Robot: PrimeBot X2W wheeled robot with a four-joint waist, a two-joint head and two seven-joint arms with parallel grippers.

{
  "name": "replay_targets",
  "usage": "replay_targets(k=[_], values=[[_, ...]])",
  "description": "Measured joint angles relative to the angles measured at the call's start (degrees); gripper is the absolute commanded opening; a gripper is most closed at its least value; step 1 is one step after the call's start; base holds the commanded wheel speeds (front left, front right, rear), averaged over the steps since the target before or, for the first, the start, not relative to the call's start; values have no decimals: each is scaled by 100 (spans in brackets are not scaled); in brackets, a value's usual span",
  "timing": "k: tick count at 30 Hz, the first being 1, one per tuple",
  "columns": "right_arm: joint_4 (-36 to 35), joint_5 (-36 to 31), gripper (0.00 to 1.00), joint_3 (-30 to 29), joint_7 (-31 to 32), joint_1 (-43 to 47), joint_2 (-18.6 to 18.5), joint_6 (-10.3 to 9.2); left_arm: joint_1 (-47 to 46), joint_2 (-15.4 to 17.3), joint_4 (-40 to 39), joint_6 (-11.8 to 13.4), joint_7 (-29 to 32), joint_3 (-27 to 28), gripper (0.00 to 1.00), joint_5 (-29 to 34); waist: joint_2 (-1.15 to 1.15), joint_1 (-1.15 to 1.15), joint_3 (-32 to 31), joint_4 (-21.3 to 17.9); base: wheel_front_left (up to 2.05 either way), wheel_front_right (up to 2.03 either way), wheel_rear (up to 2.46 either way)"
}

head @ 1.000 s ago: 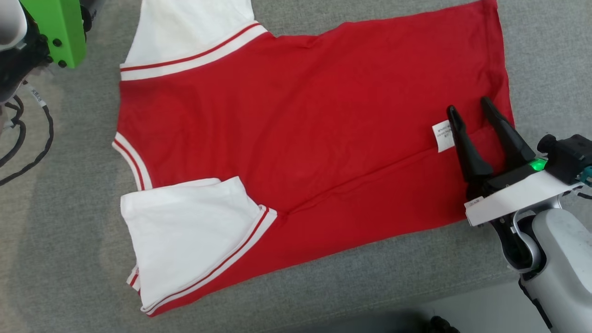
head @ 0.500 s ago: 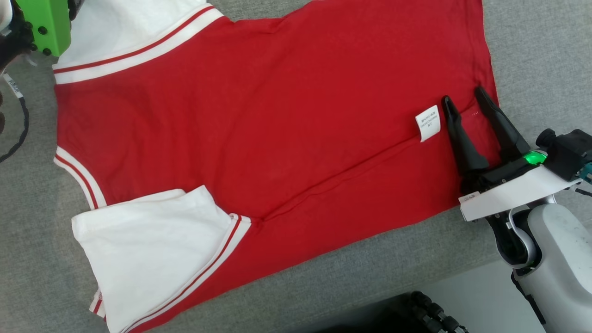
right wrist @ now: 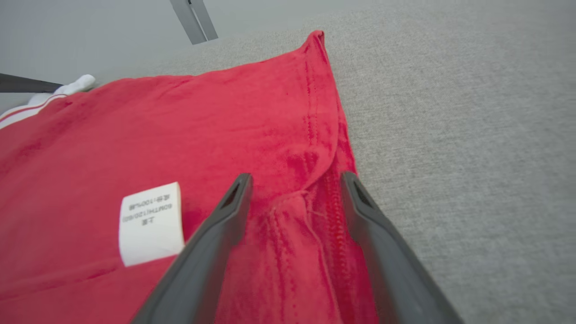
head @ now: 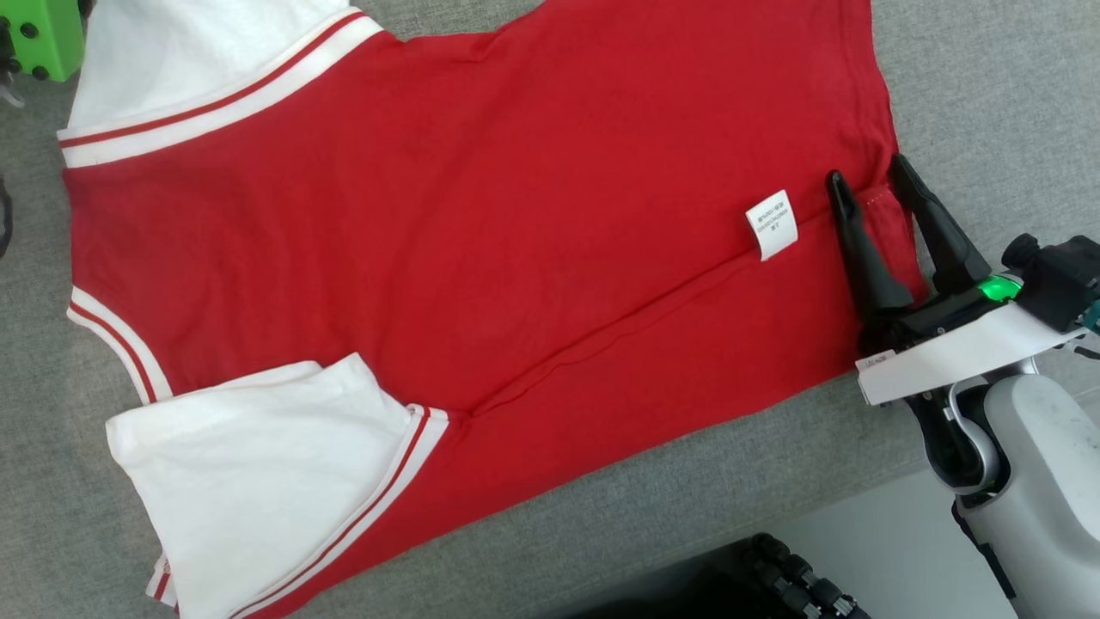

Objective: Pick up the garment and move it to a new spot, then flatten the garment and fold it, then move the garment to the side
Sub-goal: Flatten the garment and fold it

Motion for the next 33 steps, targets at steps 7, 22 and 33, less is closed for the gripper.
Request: replay_targets(k=[7,22,33], values=[[-32,-36,100,-124,1,7,-37,-1,-43,31,-97,0,253,-158,9,-265,0,-1,-28,31,0,0,0],[135,244,100,31,296,-556,-404,-1,-38,82,-465,0,-34,-425,0,-437,0,0,-343,86,0,0,0],[1382,420,100,-32,2098,-2189,-321,-1,24,170,-1131,0,-70,-697,0,-642,0,0,-585,385,0,0,0]])
